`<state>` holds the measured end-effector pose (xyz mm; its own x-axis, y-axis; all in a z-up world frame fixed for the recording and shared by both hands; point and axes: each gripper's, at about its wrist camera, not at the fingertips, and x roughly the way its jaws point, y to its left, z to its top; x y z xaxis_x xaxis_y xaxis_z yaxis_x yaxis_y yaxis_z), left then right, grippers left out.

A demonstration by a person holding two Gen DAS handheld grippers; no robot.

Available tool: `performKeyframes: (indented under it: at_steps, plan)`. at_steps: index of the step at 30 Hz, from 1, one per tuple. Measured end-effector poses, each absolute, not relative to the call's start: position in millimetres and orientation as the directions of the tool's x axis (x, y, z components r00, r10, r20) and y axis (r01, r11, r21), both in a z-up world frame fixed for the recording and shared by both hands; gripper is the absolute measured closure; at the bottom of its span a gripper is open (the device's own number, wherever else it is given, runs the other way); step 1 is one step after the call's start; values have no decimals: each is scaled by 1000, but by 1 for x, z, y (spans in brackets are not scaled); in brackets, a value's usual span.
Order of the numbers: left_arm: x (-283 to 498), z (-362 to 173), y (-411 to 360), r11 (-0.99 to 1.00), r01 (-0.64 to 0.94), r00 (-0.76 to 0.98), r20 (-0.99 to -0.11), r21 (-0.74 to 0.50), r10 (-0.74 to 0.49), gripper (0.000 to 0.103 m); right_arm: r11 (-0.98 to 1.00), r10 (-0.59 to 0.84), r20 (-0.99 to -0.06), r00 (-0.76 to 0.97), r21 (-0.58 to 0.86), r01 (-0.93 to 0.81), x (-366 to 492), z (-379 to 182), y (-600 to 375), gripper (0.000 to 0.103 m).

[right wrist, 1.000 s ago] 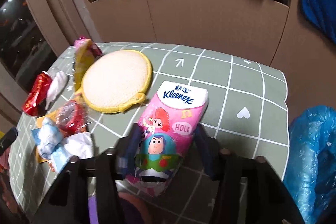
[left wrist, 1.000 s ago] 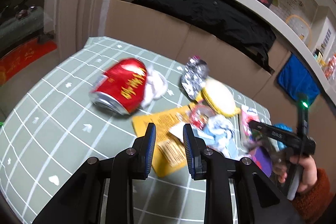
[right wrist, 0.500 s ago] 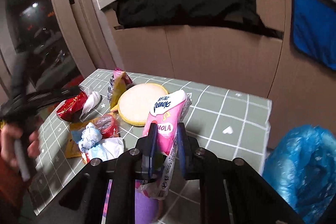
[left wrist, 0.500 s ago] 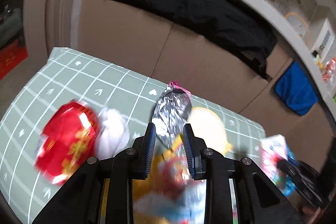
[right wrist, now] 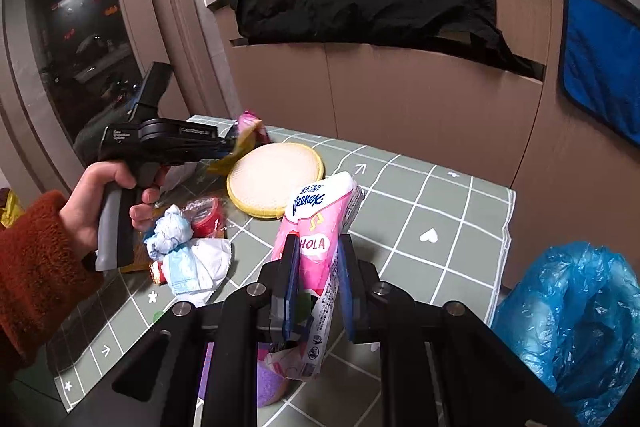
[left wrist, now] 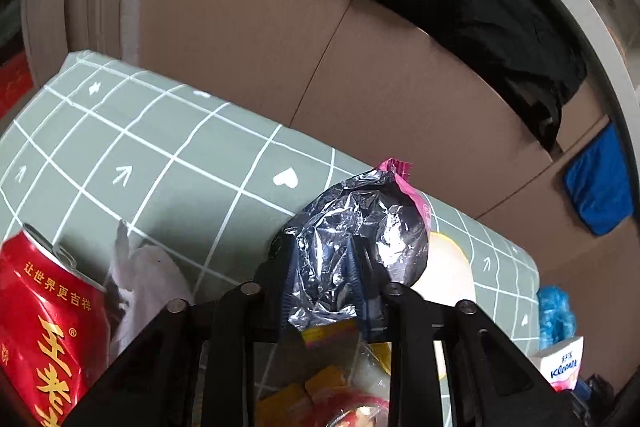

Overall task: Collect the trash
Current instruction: 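Grasp the silver foil wrapper with the left gripper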

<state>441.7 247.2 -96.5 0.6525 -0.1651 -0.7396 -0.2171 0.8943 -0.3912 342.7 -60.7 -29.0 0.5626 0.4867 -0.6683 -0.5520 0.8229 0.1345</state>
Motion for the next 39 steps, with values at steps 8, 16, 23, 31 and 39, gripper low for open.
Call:
performKeyframes:
  at_steps: [8,16,23,31,39]
  plan:
    - [384,-42,214,949,-159,724,-686,-271,-75,101,820,506,-648,569,157,-551,336,-24,-66,87]
    - [365,-26,200,958,-46,738,-656,-282,-157,91,815,518,-615,594,145,-561,319,-6,-68,87]
    - [414,-49,194,975,-40,692,-710,-221,-132,51,826,494,-651,577,142,-546,321,-22,-76,87]
    - [448,-68,190,982,-37,627,-770,-184,-121,96,830,481,-667,569,139,-540,334,-34,-73,87]
    - [387,-21,197,981,-66,730,-679,-184,-78,100,821,507,-636,581,153,-549,330,-19,-71,87]
